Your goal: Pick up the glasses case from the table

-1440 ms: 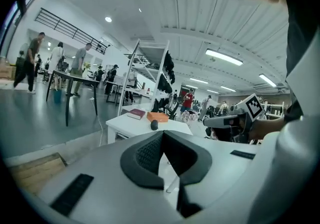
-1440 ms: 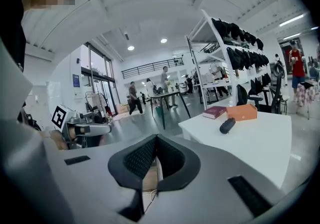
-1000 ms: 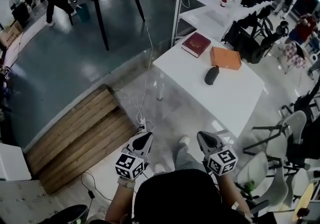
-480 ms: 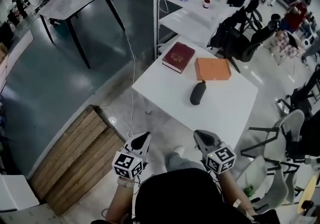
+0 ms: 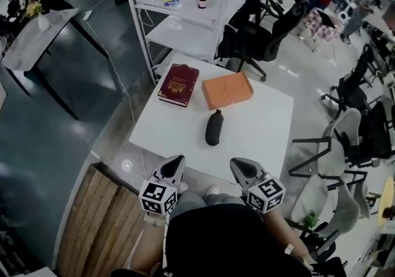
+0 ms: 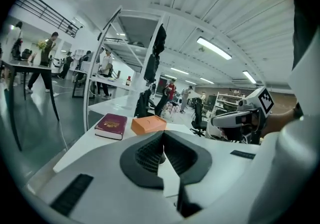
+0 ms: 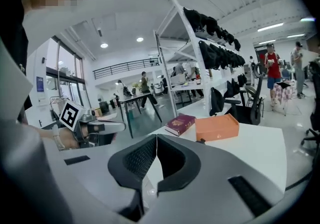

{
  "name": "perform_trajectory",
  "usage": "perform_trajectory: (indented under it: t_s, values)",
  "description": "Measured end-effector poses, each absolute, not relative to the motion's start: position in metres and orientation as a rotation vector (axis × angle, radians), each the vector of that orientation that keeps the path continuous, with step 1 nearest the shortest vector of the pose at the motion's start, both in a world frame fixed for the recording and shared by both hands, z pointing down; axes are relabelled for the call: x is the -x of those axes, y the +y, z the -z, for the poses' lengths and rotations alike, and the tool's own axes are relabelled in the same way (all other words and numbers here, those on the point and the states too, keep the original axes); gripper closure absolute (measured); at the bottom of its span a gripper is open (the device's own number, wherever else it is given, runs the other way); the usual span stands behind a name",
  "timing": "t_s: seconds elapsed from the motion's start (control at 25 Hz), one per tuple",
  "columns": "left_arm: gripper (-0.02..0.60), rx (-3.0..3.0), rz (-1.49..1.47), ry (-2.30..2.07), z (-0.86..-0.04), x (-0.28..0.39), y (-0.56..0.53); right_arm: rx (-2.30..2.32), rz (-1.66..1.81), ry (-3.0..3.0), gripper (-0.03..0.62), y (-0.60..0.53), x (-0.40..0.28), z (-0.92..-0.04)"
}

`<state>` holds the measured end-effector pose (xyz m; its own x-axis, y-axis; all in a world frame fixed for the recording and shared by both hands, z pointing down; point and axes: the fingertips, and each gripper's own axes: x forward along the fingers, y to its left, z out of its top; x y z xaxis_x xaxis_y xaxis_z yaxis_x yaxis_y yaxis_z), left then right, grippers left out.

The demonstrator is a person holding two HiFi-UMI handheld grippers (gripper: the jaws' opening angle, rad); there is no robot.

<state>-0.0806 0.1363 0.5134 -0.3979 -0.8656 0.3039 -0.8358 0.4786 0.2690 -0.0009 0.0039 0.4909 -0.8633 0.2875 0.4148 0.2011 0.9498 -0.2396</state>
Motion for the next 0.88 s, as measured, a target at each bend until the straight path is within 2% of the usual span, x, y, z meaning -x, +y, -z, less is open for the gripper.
perform_trajectory:
  t_s: [0.44, 0.76, 0.88]
  values:
    - [0.561, -1.626, -0.018, -2.0, -0.555, 0.158, 0.058, -0.112, -0.354, -2.679, 0.565, -0.05, 0.034, -0.492]
    - [0.555, -1.651, -0.088, -1.808, -0.597, 0.174, 0.016, -0.456, -0.449, -2.656, 0.565, -0.074, 0.009, -0.501]
    - [0.49, -1.638, -0.094, -1.755, -0.611, 0.176, -0.002, -0.56, -0.479, -2.635, 0.565, -0.081, -0.007, -0.504]
